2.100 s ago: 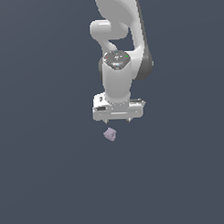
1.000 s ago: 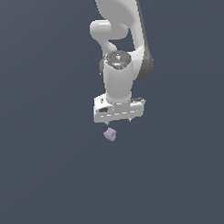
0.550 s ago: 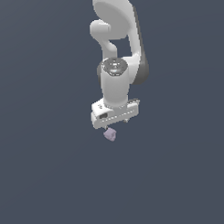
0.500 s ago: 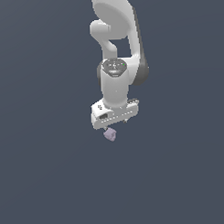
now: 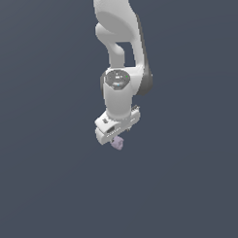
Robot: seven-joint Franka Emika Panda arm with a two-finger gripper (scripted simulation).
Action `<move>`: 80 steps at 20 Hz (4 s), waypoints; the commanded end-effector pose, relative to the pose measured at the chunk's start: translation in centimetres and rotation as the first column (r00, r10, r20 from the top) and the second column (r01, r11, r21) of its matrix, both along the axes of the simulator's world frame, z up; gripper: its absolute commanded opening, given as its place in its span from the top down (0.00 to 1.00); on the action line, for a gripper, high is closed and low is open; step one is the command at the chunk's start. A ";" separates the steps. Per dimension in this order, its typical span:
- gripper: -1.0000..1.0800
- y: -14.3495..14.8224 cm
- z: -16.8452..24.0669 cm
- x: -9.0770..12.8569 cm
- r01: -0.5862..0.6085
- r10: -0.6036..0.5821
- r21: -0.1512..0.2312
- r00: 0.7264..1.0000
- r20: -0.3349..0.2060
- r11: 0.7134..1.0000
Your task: Pick up the object and move it to a goal position.
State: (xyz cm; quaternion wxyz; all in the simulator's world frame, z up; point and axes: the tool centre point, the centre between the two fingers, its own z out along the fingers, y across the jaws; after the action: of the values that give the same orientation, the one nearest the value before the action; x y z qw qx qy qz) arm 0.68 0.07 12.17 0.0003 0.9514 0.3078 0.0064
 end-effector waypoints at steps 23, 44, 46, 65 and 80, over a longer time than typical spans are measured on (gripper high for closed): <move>0.04 -1.6 -2.8 -0.4 -0.325 0.325 -0.003 0.946 -0.012 0.946; 1.00 -1.6 -7.8 -0.4 -0.329 0.329 -0.003 0.944 -0.012 0.944; 1.00 -1.6 -7.8 -0.4 -0.329 0.329 -0.003 0.944 -0.012 0.944; 1.00 7.2 -1.6 1.2 -0.330 0.330 -0.004 0.944 -0.012 0.944; 1.00 20.4 7.6 4.2 -0.329 0.329 -0.003 0.944 -0.012 0.944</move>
State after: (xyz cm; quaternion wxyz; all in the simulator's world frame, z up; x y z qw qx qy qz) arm 4.59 19.56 19.13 -0.0002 0.8863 0.4632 0.0007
